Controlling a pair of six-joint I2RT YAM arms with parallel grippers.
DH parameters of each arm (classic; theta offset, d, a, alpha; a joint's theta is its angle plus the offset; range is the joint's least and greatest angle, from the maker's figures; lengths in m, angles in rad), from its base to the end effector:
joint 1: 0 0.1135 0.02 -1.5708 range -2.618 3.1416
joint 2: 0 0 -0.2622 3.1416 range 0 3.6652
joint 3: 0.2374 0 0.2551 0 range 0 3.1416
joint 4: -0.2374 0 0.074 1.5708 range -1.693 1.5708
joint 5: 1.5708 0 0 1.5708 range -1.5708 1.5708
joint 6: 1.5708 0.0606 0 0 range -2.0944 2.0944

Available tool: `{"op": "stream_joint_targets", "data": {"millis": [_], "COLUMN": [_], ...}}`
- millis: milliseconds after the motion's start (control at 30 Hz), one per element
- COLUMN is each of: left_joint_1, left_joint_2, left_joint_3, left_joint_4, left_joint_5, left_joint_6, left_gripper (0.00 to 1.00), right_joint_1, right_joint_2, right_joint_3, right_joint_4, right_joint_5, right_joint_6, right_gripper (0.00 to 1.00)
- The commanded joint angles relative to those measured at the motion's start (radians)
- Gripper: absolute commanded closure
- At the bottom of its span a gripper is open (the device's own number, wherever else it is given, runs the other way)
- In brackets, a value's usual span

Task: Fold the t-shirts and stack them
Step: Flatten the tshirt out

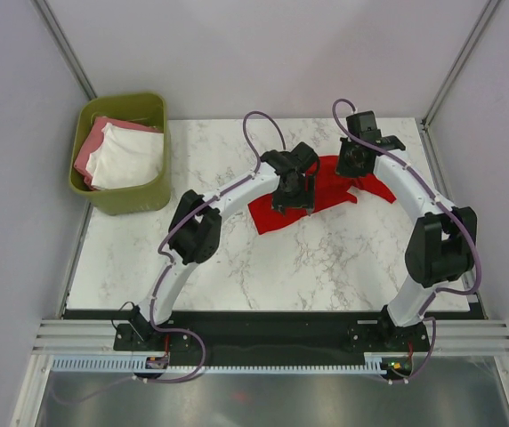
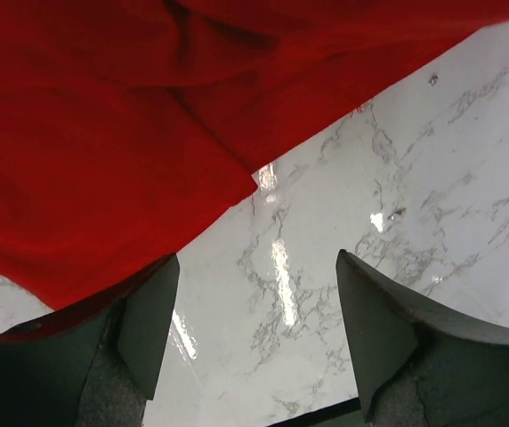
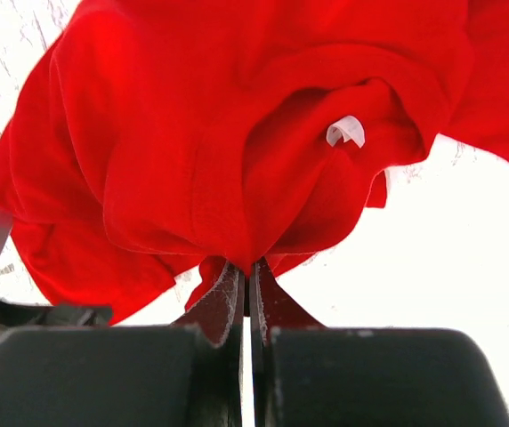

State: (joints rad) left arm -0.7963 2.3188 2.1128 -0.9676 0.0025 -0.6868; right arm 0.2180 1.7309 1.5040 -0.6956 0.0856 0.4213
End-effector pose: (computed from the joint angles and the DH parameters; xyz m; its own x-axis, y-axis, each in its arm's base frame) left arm 0.3533 -0.3613 0.1896 -0.9523 0.0667 -0.2977 0.1443 0.9582 -0.2471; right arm 0.3897 0.0810 0.2679 -0.7777 0.2451 -0.5789 0.1676 0.9684 0.1847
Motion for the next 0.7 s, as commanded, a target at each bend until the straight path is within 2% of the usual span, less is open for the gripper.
{"op": "stream_joint_targets", "data": {"millis": [0, 200, 267, 367, 400, 467, 500, 667], "left_joint_1": [0.005, 0.005, 0.005, 0.006, 0.006, 0.006, 0.006, 0.006], "left_joint_2": [0.059, 0.128, 0.143, 0.159, 0.153, 0.13, 0.117, -0.037], "left_joint_3": [0.091, 0.107, 0.108, 0.113, 0.111, 0.096, 0.089, -0.037], "left_joint_4": [-0.062, -0.077, -0.082, -0.094, -0.101, -0.109, -0.111, -0.128], "left_joint_5": [0.001, -0.025, -0.035, -0.039, -0.045, -0.074, -0.084, -0.16], "left_joint_6": [0.027, 0.004, 0.004, 0.01, 0.015, 0.024, 0.032, 0.081], "left_gripper": [0.22, 0.25, 0.28, 0.55, 0.71, 0.85, 0.96, 0.98], "right_joint_1": [-0.006, -0.019, -0.022, -0.023, -0.025, -0.034, -0.038, -0.094], "right_joint_2": [0.015, 0.022, 0.022, 0.021, 0.019, 0.015, 0.013, -0.01], "right_joint_3": [0.051, 0.079, 0.081, 0.074, 0.073, 0.07, 0.071, 0.081], "right_joint_4": [-0.044, -0.048, -0.048, -0.048, -0.048, -0.048, -0.05, -0.054], "right_joint_5": [-0.007, -0.02, -0.029, -0.034, -0.032, -0.032, -0.038, -0.084], "right_joint_6": [-0.023, -0.035, -0.032, -0.027, -0.027, -0.026, -0.023, 0.014], "right_gripper": [0.98, 0.98, 0.99, 0.99, 0.99, 0.99, 1.0, 1.0]}}
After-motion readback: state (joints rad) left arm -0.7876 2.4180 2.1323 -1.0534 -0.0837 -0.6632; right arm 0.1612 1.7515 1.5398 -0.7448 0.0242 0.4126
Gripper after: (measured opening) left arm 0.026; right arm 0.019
